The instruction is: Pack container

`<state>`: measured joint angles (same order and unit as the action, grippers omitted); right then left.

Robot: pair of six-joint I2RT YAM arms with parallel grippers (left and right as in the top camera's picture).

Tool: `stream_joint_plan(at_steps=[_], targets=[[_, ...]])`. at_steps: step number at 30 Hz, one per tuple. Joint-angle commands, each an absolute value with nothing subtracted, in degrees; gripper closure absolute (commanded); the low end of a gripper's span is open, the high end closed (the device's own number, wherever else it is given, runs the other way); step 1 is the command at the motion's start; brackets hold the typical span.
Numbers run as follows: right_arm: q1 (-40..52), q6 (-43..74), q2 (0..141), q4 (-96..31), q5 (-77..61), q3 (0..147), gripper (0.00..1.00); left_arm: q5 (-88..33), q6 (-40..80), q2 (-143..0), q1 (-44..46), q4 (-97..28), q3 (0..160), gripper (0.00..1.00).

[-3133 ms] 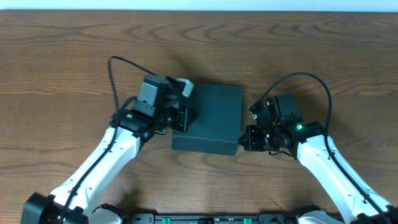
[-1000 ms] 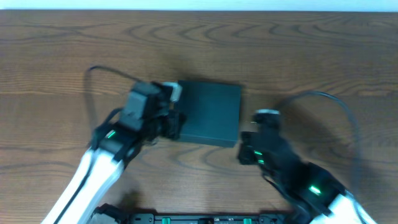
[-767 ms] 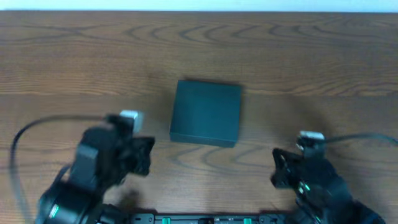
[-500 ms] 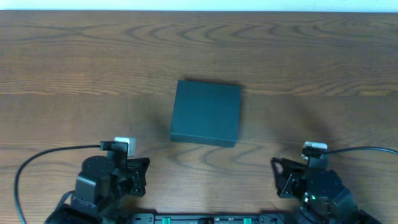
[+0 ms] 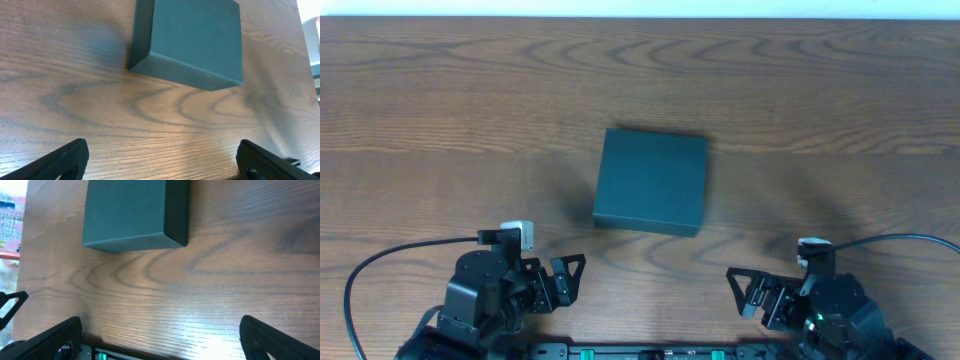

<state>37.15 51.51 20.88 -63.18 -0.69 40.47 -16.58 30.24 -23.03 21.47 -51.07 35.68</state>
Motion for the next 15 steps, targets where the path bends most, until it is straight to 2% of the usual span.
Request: stream_joint_plan(at_steps=[1,4,6,10,13,15], targets=[[36.82,52.25,20.86,-63.29,-1.13,40.05,0.01,-17.41,30.87,-22.48,21.39,-51.18,35.88,0.04],[36.82,52.25,20.86,-63.26,-1.10,40.05,0.01,-17.39,30.79,-22.48,21.39,-51.20,35.88,0.04],[36.82,52.25,20.86,-63.29,-1.10,40.05,0.01,-12.03,26.06,-20.84,21.54,-52.71,35.81,0.04],[36.82,52.25,20.86,-63.29,-1.10,40.05,0.01,-6.17,25.74,-16.12,19.03,-54.76,35.75,0.04],[36.82,52.25,20.86,-63.29,-1.10,40.05,0.01,2.87,25.71,-10.96,14.57,-48.40,32.71,0.05],[36.82,52.25,20.86,-63.29,-1.10,40.05,0.01,4.86,25.63,-8.45,11.97,-44.16,29.28,0.05]])
